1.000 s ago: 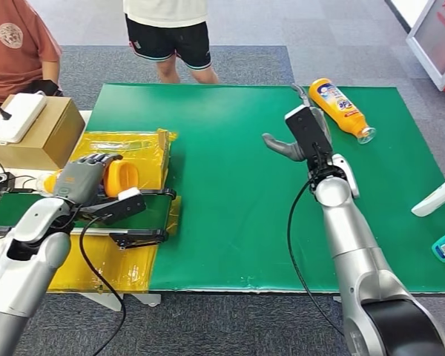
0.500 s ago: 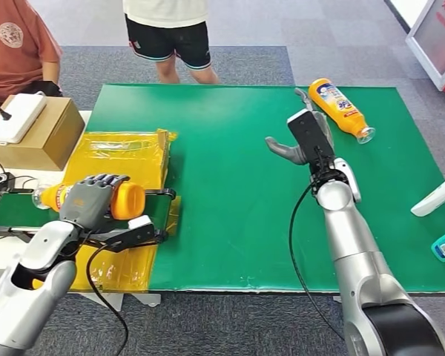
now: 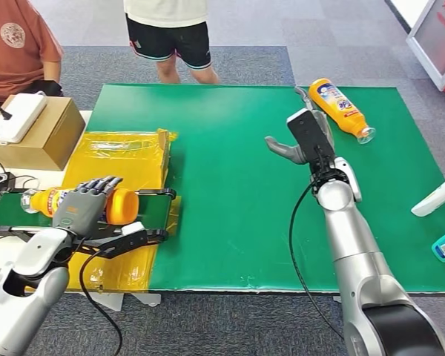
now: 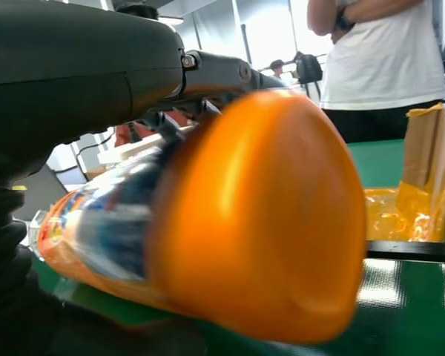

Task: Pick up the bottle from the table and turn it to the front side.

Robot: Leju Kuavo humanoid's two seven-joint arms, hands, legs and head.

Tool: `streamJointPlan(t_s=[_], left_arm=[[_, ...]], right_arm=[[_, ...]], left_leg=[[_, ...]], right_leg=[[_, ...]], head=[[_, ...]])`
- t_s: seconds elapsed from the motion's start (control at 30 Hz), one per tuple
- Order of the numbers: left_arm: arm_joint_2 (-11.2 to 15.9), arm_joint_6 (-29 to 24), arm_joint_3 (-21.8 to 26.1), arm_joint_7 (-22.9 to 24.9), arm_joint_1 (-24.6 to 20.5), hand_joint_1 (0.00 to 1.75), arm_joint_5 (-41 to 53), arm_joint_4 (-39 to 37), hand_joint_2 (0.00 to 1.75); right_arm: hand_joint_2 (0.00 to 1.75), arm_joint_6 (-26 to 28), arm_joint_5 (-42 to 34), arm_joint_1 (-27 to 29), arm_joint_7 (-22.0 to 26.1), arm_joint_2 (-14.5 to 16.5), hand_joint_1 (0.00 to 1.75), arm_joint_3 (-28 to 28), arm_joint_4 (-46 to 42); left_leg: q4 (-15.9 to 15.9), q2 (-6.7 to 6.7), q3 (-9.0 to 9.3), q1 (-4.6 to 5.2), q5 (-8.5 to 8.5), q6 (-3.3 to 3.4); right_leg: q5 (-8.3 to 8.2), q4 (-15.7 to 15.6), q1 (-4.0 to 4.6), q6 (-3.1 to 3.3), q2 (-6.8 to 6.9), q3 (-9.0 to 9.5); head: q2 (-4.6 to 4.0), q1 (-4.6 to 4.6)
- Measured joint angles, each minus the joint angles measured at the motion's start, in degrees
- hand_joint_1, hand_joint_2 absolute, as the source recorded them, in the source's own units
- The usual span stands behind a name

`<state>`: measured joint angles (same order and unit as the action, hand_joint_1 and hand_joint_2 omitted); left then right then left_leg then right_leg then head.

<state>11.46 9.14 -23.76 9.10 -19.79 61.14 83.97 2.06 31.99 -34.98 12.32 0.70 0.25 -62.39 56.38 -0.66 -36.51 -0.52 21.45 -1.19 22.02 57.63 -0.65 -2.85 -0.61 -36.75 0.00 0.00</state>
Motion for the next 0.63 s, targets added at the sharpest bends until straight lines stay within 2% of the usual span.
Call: streamJointPlan(t_s=[0.63], left_arm=[[0.1,-1.4,3.3,-1.5,2.5,0.0,-1.6,1.4,1.75]], right_arm=[[1.75,-0.8,0.1,0.2,0.0,0.7,0.0,0.0,-1.5]], left_leg=[[0.0,0.0,0.0,0.0,0.0,0.0]], right_leg=[[0.0,0.0,0.0,0.0,0.0,0.0]], head=[[0.0,0.0]])
